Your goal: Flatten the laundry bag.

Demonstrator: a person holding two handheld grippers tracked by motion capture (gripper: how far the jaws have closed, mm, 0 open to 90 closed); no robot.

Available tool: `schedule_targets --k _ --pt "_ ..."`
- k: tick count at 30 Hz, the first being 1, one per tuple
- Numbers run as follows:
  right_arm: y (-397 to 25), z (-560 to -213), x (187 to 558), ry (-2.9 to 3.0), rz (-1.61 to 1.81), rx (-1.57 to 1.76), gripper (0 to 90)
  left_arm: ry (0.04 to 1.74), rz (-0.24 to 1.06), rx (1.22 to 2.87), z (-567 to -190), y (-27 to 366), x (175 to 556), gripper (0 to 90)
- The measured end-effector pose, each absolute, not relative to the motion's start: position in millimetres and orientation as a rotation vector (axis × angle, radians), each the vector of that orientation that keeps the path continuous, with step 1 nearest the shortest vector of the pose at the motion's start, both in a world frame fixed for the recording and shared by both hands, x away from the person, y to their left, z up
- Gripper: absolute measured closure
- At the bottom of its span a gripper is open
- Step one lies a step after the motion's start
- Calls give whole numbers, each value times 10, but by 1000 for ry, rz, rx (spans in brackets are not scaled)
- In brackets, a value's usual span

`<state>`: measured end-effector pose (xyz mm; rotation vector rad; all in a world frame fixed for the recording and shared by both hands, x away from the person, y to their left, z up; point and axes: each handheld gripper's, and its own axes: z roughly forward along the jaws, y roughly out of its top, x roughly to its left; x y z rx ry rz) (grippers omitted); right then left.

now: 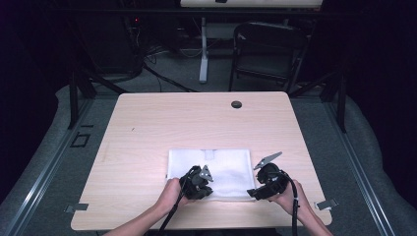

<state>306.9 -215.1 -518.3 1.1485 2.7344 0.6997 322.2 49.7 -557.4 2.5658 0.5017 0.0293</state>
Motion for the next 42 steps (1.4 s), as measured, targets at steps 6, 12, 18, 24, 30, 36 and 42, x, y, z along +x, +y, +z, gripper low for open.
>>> schedule_targets --k 6,12,18,24,30,36,42 --pt "-2081 -5159 3016 2734 722 1094 602 512 20 2547 -5558 497 3221 878" --pt "-2019 -5130 2960 2727 730 1021 787 516 36 2534 -5523 504 3221 880" --pt "-1903 -5151 2888 2736 740 941 890 534 51 2494 -5471 526 3225 879" --pt "-1814 -5214 2876 2770 720 905 900 541 67 2465 -5413 544 3227 879" --pt "-1654 -5272 2820 2784 702 818 900 540 85 2451 -5385 545 3226 879" --pt "-1521 -5348 2807 2711 691 733 900 542 82 2442 -5367 550 3223 879" --pt "-1453 -5495 2868 2708 691 723 900 539 83 2442 -5367 551 3224 879"
